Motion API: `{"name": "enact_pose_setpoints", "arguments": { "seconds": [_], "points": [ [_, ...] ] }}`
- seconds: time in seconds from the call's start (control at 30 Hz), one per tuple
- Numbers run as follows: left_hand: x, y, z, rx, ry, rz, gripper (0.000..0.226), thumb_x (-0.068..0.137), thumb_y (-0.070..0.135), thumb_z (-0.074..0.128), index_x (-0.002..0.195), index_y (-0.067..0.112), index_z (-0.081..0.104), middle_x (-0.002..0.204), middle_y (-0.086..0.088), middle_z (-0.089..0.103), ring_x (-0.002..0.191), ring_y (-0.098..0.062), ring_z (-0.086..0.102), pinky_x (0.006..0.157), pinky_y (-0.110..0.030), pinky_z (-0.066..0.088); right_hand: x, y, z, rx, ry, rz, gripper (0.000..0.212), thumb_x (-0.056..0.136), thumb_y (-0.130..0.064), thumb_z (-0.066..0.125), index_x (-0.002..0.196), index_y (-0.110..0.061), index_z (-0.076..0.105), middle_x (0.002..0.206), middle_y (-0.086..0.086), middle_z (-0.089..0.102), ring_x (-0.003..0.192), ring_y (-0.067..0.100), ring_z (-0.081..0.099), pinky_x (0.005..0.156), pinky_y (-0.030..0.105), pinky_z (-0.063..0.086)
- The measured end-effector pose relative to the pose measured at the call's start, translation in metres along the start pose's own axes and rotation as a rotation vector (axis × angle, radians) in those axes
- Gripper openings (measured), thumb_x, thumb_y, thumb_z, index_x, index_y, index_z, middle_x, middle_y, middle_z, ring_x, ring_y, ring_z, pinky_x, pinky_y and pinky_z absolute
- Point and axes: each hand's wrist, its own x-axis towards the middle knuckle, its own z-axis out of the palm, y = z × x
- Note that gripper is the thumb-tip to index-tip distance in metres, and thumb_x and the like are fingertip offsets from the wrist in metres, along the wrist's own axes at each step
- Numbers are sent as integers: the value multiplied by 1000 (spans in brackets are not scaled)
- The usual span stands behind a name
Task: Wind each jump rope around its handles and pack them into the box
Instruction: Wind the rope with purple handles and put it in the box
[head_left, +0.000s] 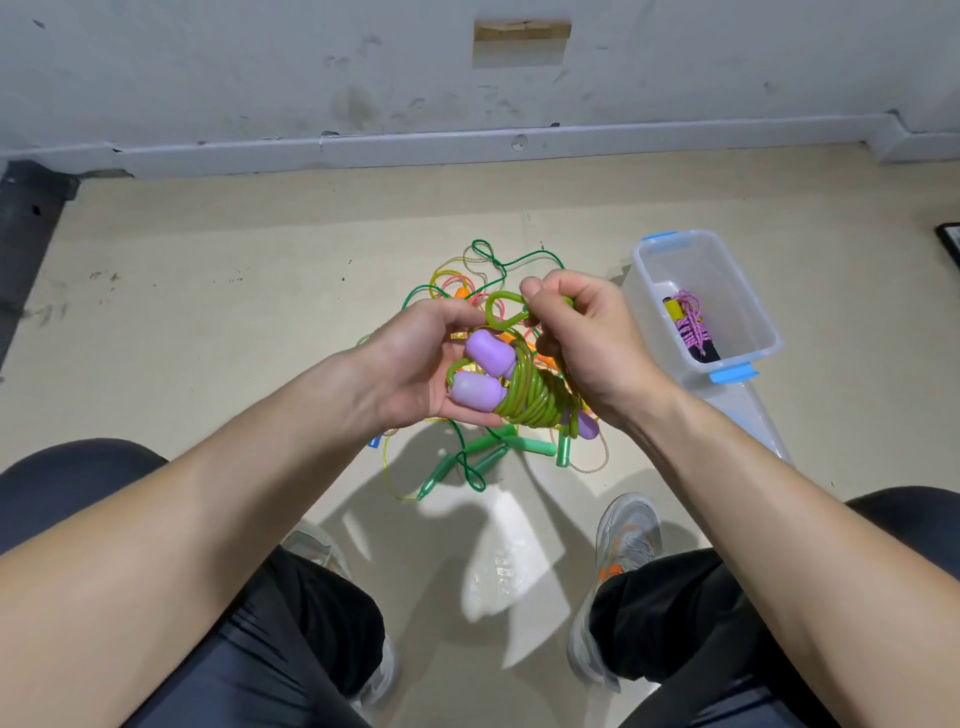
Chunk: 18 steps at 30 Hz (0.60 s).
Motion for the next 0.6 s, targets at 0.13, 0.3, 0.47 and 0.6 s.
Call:
{"name": "enact_pose_setpoints", "arguments": {
  "seconds": [0.13,0.3,0.47,0.6],
  "points": [
    [1,0,-3,-1,-6,-24,23,98,24,46,106,18,66,98,-7,70,80,-36,68,76,-55,59,-1,-1,-1,71,-25,58,36,100,-8,57,65,-10,50,49,-12,53,42,3,42,44,17,33],
    [-1,3,-4,-46,-36,-48,23,97,20,44,103,16,66,102,-11,70,93,-37,63,101,-65,43,2,5,-7,53,-85,56,41,94,-6,66,56,-21,61,51,-9,51,46,9,39,48,23,31],
    [-1,6,-6,-23,-16,-47,25,98,22,46,103,11,67,94,-9,71,88,-36,64,96,-60,49,5,7,-13,-42,-139,15,29,84,-19,72,57,-21,62,56,5,31,57,19,24,55,32,21],
    [0,6,-7,-13,-5,-31,24,99,22,44,104,10,65,87,-7,69,93,-34,59,101,-59,46,5,7,-15,-192,-180,-13,33,91,-11,71,61,-19,60,48,-11,33,52,11,23,51,22,22]
  ]
}}
